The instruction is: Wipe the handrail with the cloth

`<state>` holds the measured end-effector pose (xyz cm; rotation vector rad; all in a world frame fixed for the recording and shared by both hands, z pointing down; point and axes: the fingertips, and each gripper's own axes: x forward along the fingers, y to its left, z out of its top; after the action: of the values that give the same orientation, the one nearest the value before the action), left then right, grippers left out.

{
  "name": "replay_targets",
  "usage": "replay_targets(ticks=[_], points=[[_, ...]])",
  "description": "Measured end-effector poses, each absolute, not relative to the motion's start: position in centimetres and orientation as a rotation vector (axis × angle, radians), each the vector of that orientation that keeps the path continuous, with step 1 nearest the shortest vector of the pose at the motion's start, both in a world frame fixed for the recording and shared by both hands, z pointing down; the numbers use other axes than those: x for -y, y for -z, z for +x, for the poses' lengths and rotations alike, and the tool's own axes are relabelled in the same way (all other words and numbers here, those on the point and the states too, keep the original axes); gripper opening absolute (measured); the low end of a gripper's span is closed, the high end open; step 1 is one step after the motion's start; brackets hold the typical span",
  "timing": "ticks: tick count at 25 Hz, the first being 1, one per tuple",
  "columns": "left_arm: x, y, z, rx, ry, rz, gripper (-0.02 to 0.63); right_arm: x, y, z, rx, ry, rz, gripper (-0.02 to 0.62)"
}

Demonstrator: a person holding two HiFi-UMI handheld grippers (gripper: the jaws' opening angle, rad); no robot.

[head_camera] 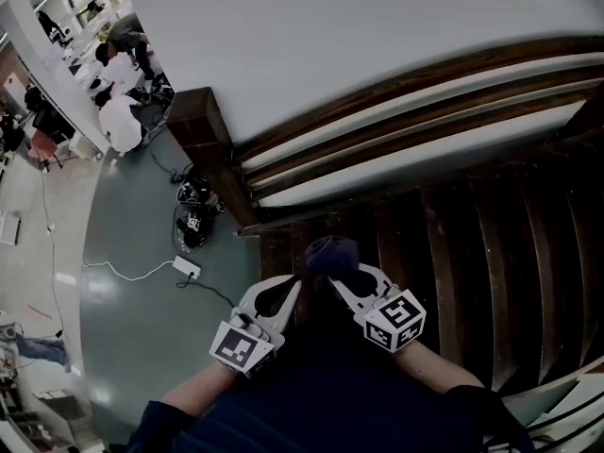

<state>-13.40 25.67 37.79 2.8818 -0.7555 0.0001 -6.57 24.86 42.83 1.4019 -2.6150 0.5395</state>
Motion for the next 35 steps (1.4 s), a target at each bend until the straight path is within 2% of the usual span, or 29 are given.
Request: replay_targets(ticks=[10,19,35], points=[[-13.8,-38.4,-9.3,0.801,-0.086,2.89,0.003,-12.8,-43.5,-2.7,2.652,-0.569,1.362,0.087],[-1.3,-39.2,-1.4,0.813,-0.167,2.839,0.003,-0.5,-44.2,5.9,2.647,-0.625,1.375,0.087],[3.9,-39.7,9.1,0.511,-0.233,2.901,0.003,4.1,-44.8,13.7,2.567,-0.667,1.553,0.087]])
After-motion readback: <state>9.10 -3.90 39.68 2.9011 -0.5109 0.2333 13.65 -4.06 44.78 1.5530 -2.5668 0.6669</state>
